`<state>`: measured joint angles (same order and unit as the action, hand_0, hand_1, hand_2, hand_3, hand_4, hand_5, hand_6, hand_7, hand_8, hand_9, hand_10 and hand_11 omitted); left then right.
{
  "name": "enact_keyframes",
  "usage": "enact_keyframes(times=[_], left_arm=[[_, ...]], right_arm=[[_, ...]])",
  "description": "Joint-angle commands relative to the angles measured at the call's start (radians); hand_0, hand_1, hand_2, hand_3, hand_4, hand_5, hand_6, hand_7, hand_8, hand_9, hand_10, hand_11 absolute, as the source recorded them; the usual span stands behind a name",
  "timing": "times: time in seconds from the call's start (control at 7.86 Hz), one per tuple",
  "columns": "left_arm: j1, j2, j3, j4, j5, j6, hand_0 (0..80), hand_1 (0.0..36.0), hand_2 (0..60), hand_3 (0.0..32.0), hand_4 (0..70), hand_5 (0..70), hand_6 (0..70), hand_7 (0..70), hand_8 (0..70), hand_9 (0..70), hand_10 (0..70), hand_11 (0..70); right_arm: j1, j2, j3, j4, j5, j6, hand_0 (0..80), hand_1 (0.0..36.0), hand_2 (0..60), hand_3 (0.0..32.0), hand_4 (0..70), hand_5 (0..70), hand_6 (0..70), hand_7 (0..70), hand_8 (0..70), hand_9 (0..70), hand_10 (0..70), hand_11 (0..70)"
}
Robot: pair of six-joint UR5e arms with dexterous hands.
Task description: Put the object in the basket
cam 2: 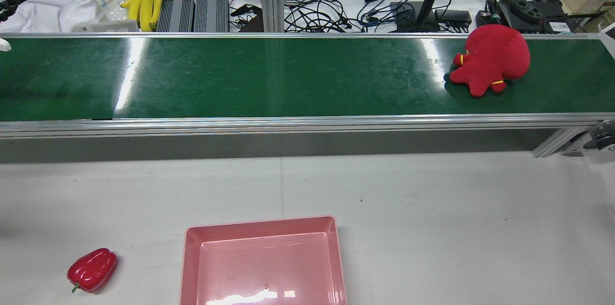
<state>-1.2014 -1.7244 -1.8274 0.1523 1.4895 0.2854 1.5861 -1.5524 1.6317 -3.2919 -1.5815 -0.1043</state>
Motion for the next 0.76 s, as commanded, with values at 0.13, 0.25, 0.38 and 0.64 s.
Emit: enact_keyframes(times=[0.13, 0.25, 0.38, 0.64], left_arm=[[-0.013, 0.012, -0.018, 0.004, 0.000, 0.000, 62.3, 21.1, 0.0, 0.0, 8.0, 16.1, 1.9, 1.9, 7.0, 11.6, 0.0, 0.0], [-0.020, 0.011, -0.021, 0.004, 0.000, 0.000, 62.7, 21.1, 0.0, 0.0, 8.4, 16.6, 2.0, 1.9, 7.2, 11.8, 0.0, 0.0], [-0.026, 0.012, -0.023, 0.004, 0.000, 0.000, 62.4, 21.1, 0.0, 0.0, 8.3, 16.8, 1.9, 1.9, 7.1, 11.8, 0.0, 0.0], [-0.024, 0.031, -0.026, 0.003, 0.000, 0.000, 62.4, 21.1, 0.0, 0.0, 7.4, 15.8, 1.6, 1.6, 6.6, 11.1, 0.0, 0.0]], right_arm=[[0.000, 0.000, 0.000, 0.000, 0.000, 0.000, 0.0, 0.0, 0.0, 0.0, 0.0, 0.0, 0.0, 0.0, 0.0, 0.0, 0.0, 0.0], [0.000, 0.000, 0.000, 0.000, 0.000, 0.000, 0.0, 0.0, 0.0, 0.0, 0.0, 0.0, 0.0, 0.0, 0.0, 0.0, 0.0, 0.0], [0.000, 0.000, 0.000, 0.000, 0.000, 0.000, 0.0, 0.0, 0.0, 0.0, 0.0, 0.0, 0.0, 0.0, 0.0, 0.0, 0.0, 0.0], [0.000, 0.000, 0.000, 0.000, 0.000, 0.000, 0.0, 0.0, 0.0, 0.0, 0.0, 0.0, 0.0, 0.0, 0.0, 0.0, 0.0, 0.0]])
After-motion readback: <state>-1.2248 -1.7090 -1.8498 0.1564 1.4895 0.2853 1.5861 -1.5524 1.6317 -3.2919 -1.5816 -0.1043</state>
